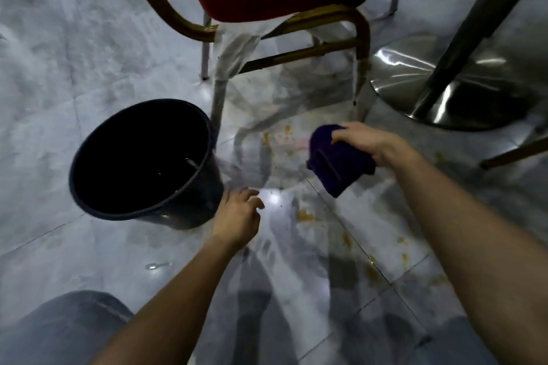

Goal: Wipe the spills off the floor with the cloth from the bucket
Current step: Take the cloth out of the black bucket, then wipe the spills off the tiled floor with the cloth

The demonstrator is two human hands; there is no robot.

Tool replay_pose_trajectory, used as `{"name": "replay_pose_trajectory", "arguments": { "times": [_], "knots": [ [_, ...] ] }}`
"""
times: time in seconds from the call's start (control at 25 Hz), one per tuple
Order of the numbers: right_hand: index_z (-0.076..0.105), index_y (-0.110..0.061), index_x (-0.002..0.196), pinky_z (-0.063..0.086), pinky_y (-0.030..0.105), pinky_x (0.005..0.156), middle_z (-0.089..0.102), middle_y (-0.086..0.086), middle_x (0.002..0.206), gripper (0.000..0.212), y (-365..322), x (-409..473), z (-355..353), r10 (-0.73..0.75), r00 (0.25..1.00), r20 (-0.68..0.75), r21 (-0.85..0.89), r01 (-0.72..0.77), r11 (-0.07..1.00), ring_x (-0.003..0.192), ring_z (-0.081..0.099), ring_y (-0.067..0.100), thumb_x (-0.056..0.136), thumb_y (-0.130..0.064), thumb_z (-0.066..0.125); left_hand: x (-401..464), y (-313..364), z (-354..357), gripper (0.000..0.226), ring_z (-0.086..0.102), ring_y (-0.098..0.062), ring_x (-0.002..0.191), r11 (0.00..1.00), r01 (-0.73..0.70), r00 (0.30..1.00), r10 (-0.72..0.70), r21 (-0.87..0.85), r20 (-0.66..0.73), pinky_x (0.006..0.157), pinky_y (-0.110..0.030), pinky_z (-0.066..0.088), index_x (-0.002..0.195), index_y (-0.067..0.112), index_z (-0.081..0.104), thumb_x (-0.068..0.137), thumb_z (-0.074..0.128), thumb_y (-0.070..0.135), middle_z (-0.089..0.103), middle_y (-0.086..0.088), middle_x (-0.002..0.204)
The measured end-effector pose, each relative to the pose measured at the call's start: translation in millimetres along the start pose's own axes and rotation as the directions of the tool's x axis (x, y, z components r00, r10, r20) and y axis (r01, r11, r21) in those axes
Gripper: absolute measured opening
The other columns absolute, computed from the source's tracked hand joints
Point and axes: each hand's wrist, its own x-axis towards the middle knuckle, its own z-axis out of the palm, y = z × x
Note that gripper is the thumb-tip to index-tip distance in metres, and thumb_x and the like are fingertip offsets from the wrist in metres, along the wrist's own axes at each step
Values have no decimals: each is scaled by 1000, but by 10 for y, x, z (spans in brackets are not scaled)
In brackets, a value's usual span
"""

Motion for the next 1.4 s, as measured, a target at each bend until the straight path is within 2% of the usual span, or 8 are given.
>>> {"name": "replay_pose_trajectory", "arguments": {
  "times": [0.08,0.2,0.4,0.6,0.8,1.0,1.28,1.4],
  "knots": [
    [49,-9,85,46,18,49,58,14,79,7,448,72,-200,-5,986,-168,-276,-42,960,66,56,25,90,-9,54,248,11,221,36,43,-19,130,994,76,989,-65,-79,135,113,-33,23,120,20,62,88,46,13,54,0,137],
    [34,-1,123,49,39,80,59,24,114,38,1378,204,-156,5,902,-432,-556,-272,786,99,60,38,94,-19,48,472,29,760,43,38,-22,134,993,98,974,-84,-58,209,114,-38,24,135,19,49,92,45,22,46,-4,146],
    [29,-24,138,42,48,95,25,9,158,61,2586,218,704,-52,932,-359,-834,-295,467,130,38,38,86,-49,47,587,-207,1581,59,10,-29,148,994,106,978,-107,15,182,118,-49,5,151,12,18,98,30,37,14,-12,161],
    [13,-50,147,6,72,108,-4,1,164,63,2815,584,747,-71,855,-514,-729,-392,561,145,1,44,90,-63,37,595,-401,1988,67,6,-27,148,986,165,986,-166,-25,-33,118,-47,-1,152,18,15,95,22,52,11,-7,162],
    [20,-48,147,14,62,114,6,1,164,58,2305,1329,1335,-223,875,-429,-755,-211,621,147,6,40,93,-48,39,607,-431,2061,65,6,-25,148,986,159,986,-161,-48,-47,118,-47,1,152,21,14,95,23,51,11,-4,162],
    [27,-48,145,29,62,107,22,-1,160,65,2874,207,1791,-327,920,-214,-877,-34,479,141,28,41,82,-43,45,615,-426,2004,63,7,-26,148,980,188,982,-189,-66,-7,119,-48,4,152,21,14,95,24,46,12,-5,162],
    [44,-27,139,30,57,105,33,17,152,57,2655,739,961,-195,805,-561,-750,-393,533,128,35,48,84,-41,49,612,-421,1987,63,9,-29,148,986,165,986,-166,-37,-13,118,-50,5,151,17,17,95,25,44,14,-8,161],
    [50,-22,126,36,45,92,48,13,135,48,2166,1312,1430,-246,834,-493,-765,-282,579,114,44,40,82,-41,50,586,-448,1972,61,8,-27,148,984,162,986,-164,-80,-20,118,-50,3,151,19,19,94,29,39,14,-6,161]
  ]
}}
